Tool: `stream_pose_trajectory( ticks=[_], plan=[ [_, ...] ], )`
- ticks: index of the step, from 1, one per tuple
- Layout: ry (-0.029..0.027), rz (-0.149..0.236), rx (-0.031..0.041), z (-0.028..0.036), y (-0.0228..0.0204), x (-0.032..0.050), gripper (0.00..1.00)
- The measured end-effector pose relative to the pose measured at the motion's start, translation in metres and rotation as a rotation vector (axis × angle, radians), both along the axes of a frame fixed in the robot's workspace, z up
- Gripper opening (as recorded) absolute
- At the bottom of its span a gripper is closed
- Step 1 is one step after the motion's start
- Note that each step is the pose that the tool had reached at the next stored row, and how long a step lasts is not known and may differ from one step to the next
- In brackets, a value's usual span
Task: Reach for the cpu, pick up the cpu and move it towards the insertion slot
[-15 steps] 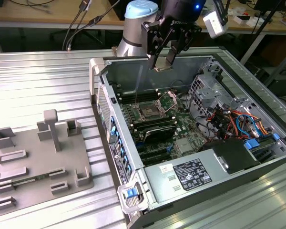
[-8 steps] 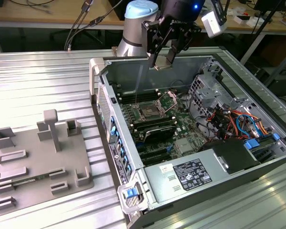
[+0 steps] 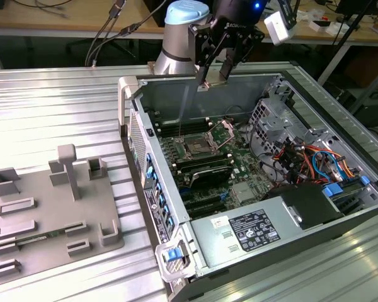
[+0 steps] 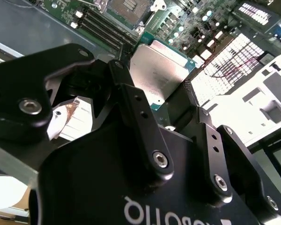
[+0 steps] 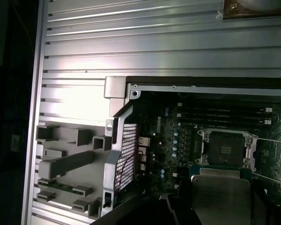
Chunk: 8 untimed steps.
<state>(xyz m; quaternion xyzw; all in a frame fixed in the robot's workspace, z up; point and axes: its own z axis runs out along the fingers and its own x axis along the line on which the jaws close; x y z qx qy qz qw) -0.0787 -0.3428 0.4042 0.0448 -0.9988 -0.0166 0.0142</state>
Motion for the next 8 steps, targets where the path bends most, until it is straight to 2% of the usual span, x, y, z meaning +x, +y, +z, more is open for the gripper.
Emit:
stream_pose_trajectory(
  ticks=[1,3,5,8],
  plan=[
    [0.0,0.0,0.0,-0.0004,0.0028,0.0006,0.55],
    [0.0001,-0.002,0.0,-0.001,0.0054,0.0016,0.55],
    [0.0,-0.016,0.0002,-0.0018,0.0058,0.0021,0.55],
    [0.0001,-0.061,0.0,-0.0032,0.0059,0.0024,0.55]
  ],
)
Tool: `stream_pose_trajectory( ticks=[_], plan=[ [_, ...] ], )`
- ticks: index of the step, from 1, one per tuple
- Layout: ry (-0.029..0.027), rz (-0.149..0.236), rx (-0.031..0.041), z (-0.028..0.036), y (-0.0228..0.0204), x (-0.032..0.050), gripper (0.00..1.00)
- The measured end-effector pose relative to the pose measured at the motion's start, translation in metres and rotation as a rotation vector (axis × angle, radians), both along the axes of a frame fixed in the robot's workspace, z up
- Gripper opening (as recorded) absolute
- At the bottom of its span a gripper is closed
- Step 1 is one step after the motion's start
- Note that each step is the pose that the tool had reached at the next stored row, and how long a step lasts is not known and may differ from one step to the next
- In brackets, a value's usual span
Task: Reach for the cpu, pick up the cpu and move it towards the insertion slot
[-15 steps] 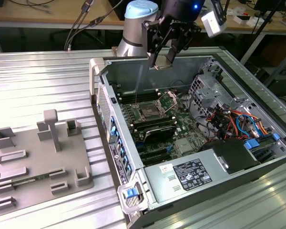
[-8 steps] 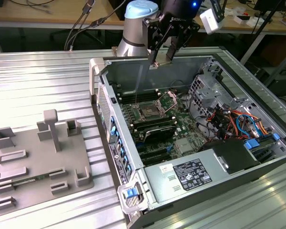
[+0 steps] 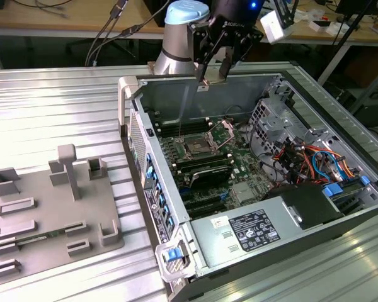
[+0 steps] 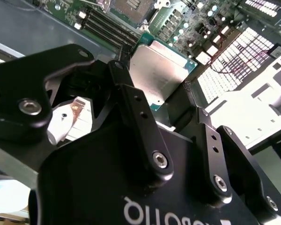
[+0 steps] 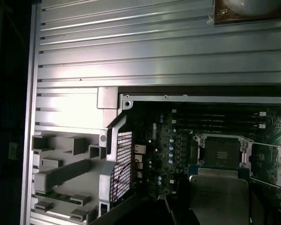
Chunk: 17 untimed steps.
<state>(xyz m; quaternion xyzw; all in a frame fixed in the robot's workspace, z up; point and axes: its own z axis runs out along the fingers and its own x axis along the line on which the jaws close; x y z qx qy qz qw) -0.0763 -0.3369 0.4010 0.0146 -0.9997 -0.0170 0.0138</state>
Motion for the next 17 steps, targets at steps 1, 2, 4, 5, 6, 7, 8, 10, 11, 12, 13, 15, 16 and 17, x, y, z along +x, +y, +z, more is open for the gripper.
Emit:
stream_pose_trajectory(
  ticks=[1,2,4,5,6,7,8,10,11,12,13,15,16,17],
  plan=[
    [-0.0001,-0.017,0.0,-0.0006,0.0,0.0002,0.55],
    [-0.0001,-0.029,0.0,-0.001,0.0,0.0004,0.55],
    [-0.0001,-0.062,0.0001,-0.0022,0.0003,0.0008,0.55],
    [-0.0002,-0.066,0.0002,-0.0026,0.001,0.0009,0.55],
    [0.0,-0.069,0.0,-0.0029,0.0017,0.001,0.55],
    [-0.0001,-0.073,0.0001,-0.0038,0.0041,0.0015,0.55],
    [-0.0001,-0.074,0.0,-0.004,0.0053,0.002,0.55],
    [-0.0001,-0.074,0.0,-0.0042,0.0061,0.0023,0.55],
    [-0.0001,-0.074,0.0001,-0.0042,0.0063,0.0023,0.55],
    [-0.0002,-0.074,0.0001,-0.0043,0.0064,0.0023,0.55],
    [-0.0001,-0.074,0.0,-0.0043,0.0065,0.0023,0.55],
    [-0.0001,-0.074,0.0,-0.0045,0.0073,0.0023,0.55],
    [-0.0001,-0.074,0.0001,-0.0045,0.0073,0.0023,0.55],
    [-0.0001,-0.074,0.0,-0.0045,0.0074,0.0023,0.55]
  ],
)
